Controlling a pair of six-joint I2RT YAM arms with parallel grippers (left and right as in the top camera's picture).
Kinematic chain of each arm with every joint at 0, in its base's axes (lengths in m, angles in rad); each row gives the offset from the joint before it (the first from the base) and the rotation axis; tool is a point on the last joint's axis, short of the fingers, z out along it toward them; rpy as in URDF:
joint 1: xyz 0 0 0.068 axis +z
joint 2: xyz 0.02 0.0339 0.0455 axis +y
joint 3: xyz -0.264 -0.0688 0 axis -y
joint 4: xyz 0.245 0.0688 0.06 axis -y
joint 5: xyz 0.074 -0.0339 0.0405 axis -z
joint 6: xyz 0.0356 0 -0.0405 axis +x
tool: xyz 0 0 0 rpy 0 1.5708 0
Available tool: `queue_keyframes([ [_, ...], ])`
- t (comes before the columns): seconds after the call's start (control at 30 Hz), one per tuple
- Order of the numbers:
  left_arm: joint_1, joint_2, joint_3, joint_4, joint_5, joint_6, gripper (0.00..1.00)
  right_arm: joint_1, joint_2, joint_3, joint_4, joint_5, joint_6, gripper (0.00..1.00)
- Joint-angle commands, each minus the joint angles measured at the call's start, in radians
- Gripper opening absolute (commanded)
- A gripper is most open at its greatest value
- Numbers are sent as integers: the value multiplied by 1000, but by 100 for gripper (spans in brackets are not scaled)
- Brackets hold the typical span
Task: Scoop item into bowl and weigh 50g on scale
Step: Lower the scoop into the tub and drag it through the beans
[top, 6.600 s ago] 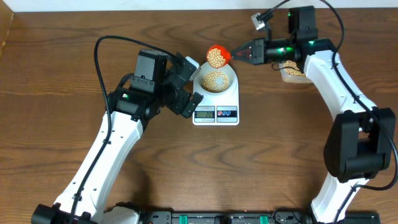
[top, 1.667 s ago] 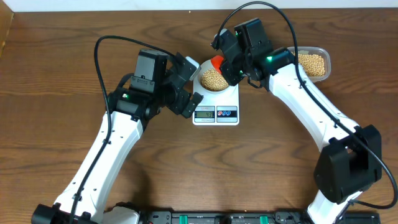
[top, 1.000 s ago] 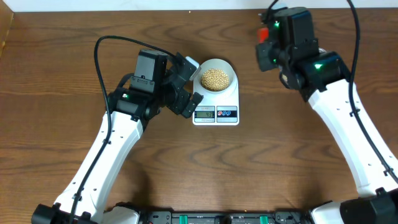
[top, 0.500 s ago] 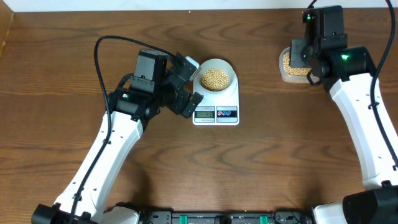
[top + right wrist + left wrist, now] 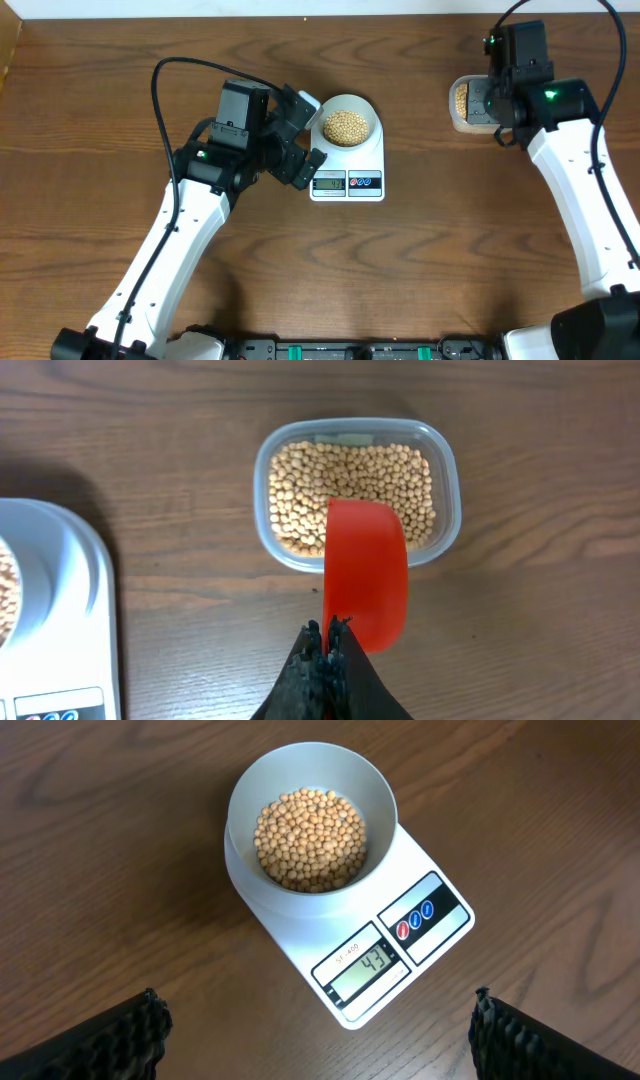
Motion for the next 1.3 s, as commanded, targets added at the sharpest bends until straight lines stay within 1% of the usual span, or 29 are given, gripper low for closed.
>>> queue_keyframes([
  [0.0, 0, 8, -2, -2, -6, 2, 98, -32, 37, -15, 8, 9, 40, 1],
  [0.13, 0, 8, -2, -2, -6, 2, 98, -56, 59, -14, 20, -3, 38, 1],
  [0.27, 0, 8, -2, -2, -6, 2, 98, -89, 79, -15, 41, -33, -14, 1],
  [0.37, 0, 8, -2, -2, -6, 2, 98, -109, 88, -15, 41, -50, -22, 1],
  [0.57, 0, 8, -2, -2, -6, 2, 98, -145, 131, -15, 66, -153, -32, 1],
  [0.97, 0, 8, -2, -2, -6, 2, 98, -148, 279, -14, 219, -152, -32, 1],
  [1.27, 0, 8, -2, -2, -6, 2, 98, -154, 284, -15, 264, -148, -32, 1],
])
